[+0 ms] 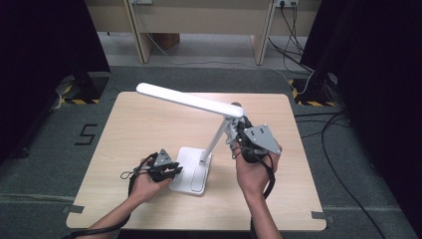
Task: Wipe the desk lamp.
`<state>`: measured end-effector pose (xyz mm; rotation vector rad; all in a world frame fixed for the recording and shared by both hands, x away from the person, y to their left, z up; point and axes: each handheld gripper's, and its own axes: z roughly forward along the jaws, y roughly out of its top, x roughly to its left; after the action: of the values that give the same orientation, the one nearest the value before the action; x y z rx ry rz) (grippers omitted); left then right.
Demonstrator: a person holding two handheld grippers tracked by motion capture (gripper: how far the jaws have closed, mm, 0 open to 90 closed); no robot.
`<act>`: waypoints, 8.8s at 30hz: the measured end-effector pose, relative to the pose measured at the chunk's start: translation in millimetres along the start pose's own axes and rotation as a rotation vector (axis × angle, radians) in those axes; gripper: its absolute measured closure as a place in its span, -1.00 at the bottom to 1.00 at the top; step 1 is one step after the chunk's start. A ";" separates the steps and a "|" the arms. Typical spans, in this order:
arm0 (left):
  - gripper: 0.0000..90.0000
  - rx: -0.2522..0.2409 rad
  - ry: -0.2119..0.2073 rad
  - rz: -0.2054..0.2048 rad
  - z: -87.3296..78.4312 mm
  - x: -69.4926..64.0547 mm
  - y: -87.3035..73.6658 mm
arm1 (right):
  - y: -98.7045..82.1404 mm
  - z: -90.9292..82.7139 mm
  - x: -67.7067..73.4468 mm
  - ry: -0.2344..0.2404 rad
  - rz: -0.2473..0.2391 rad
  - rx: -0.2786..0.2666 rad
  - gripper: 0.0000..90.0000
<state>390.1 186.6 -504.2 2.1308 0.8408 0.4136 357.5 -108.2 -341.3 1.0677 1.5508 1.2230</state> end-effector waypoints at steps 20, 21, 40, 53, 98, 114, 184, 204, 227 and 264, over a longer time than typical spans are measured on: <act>0.64 -0.002 -0.001 0.009 0.0 0.0 -0.3 | -18.2 9.5 10.5 0.021 -0.009 0.037 0.76; 0.64 0.004 -0.001 0.010 -0.4 0.2 -0.2 | -19.2 9.8 10.8 0.020 -0.012 0.042 0.76; 0.64 -0.011 -0.005 0.003 -0.7 0.5 -2.5 | -52.3 21.1 26.0 0.050 0.000 0.129 0.76; 0.64 -0.018 -0.003 -0.001 -0.5 0.0 -3.0 | -77.0 28.9 39.0 0.060 -0.020 0.189 0.75; 0.64 -0.031 -0.004 -0.005 -0.3 0.2 -4.8 | -127.0 44.1 65.2 0.128 -0.058 0.337 0.74; 0.64 -0.033 -0.011 -0.016 -0.8 0.4 -5.4 | -128.9 56.9 51.4 0.116 -0.082 0.330 0.76; 0.63 -0.026 -0.005 -0.014 -0.6 0.2 -4.6 | -142.6 -3.9 87.3 0.507 -0.228 0.500 0.85; 0.63 -0.026 -0.004 -0.010 -0.4 -0.1 -4.2 | -124.3 -10.2 97.0 0.549 -0.201 0.444 0.84; 0.33 -0.118 0.090 -0.089 -37.2 25.0 19.2 | -123.3 38.8 103.1 0.475 -0.211 0.432 0.83; 0.16 -0.180 0.109 -0.102 -63.6 36.8 37.8 | -108.2 34.3 140.8 0.610 -0.249 0.455 0.82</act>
<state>398.9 229.7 -434.2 1.9050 0.9328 0.5355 342.5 18.8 -469.2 0.7614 2.4391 1.0996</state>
